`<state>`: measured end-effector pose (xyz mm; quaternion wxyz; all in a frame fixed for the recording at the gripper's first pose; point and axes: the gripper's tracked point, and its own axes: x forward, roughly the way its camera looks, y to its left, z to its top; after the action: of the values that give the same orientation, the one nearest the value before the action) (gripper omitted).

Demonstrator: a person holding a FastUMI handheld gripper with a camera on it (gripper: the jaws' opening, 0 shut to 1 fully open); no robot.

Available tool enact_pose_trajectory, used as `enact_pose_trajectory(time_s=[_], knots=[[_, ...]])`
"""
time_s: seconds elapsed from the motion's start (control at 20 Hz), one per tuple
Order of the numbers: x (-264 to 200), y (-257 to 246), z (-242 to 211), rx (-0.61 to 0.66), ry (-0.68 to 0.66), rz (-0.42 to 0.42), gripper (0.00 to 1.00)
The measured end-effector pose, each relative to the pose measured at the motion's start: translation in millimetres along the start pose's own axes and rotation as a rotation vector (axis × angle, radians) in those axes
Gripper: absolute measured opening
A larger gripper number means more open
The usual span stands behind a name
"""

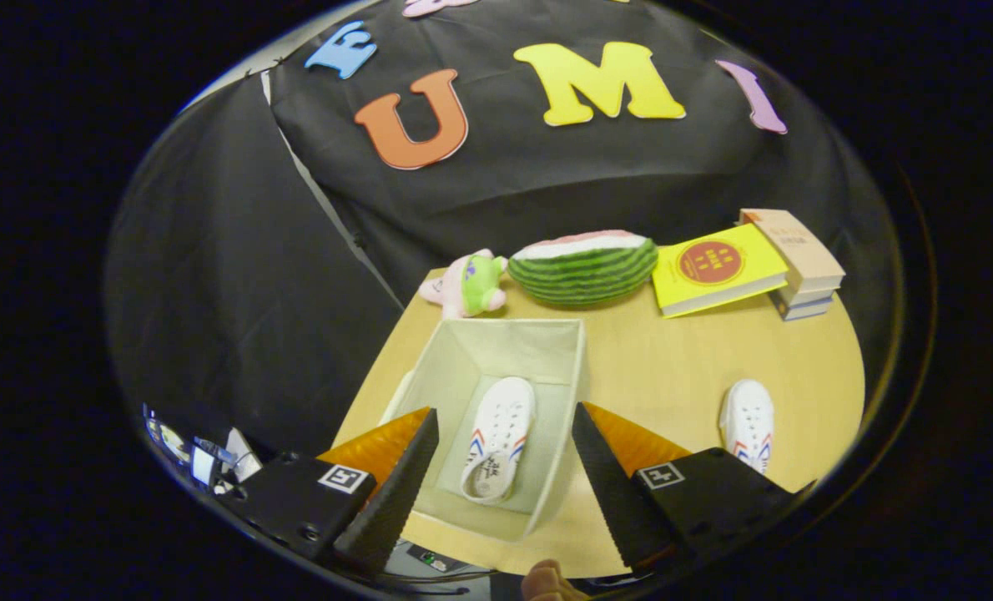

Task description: Open the storage box then place both shoes into the box .Put the left shoe in first, then the right shoe, with the right side of both shoes facing outward in a uniform manner.

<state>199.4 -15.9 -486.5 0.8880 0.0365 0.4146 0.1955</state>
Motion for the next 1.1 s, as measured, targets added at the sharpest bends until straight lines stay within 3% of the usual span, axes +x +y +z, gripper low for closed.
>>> enact_pose_trajectory(time_s=[0.35,0.8,1.1], knots=[[-44.2,-118.7,-7.4,0.021,0.009,-0.118,1.00],[-12.6,-252.4,-80.9,0.066,0.139,-0.269,1.00],[-1.9,-305.8,-132.4,0.134,0.290,-0.312,1.00]])
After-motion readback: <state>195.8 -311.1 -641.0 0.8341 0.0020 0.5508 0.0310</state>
